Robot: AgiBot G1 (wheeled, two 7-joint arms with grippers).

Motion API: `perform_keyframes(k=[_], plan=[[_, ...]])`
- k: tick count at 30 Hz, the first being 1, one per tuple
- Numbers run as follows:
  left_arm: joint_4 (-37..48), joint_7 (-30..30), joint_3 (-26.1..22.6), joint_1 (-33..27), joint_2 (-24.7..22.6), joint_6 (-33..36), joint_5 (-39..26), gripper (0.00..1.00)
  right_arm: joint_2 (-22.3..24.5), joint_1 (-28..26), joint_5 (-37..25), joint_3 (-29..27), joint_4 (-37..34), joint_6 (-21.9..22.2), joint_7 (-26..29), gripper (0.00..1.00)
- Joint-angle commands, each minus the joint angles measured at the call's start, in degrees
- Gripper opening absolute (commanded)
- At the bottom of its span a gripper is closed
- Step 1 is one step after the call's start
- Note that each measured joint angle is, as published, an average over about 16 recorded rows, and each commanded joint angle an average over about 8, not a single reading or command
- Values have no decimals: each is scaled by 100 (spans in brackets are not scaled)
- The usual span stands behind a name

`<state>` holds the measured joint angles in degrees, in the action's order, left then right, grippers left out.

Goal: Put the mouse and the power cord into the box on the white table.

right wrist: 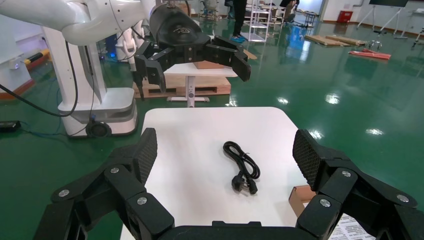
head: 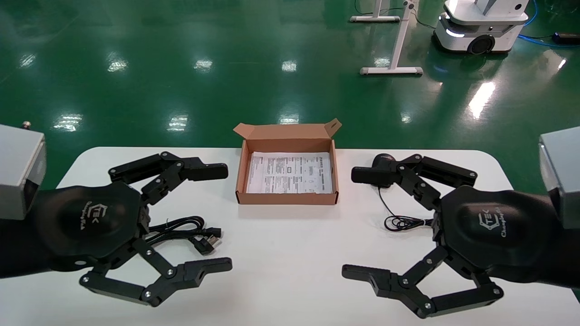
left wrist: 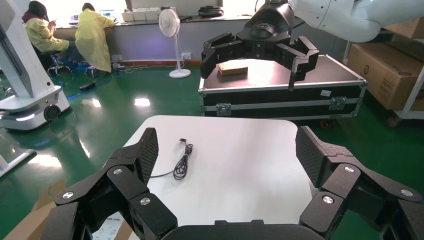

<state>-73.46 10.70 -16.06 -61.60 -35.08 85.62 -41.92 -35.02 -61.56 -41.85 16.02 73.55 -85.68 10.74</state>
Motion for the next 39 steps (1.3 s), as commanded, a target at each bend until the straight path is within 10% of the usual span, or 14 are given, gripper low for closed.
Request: perform_keyframes(k=[1,23,39], plan=[[0,0,0,0,0,0,0,100,0,0,0,0,0,0,0,100],[-39,-10,-68,-45,13,91,-122,100,-2,-5,-10,6,-6,3,-6,100],[1107,-899,-2441,-2252,-442,518,-3546,100,-333,-1343,-2722,930,-2304,-208,-2257,100]])
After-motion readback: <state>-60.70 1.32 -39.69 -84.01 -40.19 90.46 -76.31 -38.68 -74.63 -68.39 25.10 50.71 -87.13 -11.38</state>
